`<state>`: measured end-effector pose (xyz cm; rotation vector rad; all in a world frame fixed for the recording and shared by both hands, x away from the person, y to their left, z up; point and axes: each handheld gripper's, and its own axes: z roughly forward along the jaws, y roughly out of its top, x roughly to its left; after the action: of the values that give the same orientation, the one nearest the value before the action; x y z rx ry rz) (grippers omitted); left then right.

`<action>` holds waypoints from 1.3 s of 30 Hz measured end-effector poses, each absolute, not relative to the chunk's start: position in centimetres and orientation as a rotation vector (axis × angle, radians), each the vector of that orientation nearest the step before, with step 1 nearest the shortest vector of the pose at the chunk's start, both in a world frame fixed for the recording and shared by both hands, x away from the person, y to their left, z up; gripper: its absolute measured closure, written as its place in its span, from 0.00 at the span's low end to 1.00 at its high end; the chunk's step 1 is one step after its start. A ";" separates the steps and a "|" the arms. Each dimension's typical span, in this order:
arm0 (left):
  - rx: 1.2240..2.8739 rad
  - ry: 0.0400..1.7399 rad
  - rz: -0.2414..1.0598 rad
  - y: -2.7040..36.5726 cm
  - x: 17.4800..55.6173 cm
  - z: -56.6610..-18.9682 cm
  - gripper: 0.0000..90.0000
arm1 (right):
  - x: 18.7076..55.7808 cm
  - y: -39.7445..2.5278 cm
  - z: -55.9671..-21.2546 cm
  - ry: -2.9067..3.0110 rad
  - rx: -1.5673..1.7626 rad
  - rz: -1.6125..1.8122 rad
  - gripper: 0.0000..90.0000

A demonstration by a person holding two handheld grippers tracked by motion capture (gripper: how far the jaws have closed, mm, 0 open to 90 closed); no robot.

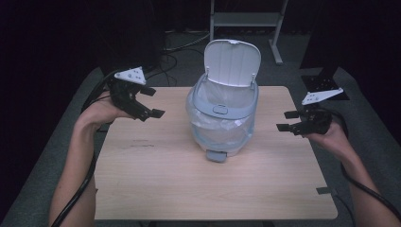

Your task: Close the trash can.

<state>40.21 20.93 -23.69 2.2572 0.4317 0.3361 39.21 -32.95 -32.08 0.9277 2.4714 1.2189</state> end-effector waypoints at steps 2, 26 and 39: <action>2.250 0.448 0.337 21.6 39.8 -24.5 0.12 | 39.9 -32.8 -31.3 2.469 0.934 1.214 0.34; 2.288 0.546 0.312 23.7 37.6 -32.0 0.09 | 45.8 -32.6 -25.6 2.385 0.978 1.246 0.65; 2.307 0.546 0.291 23.7 36.6 -34.1 0.09 | 48.7 -31.5 -23.5 2.358 0.990 1.214 0.95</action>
<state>36.65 23.72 -34.13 2.3073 0.5463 0.2906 48.73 -31.48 -23.54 0.9897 2.3577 1.2144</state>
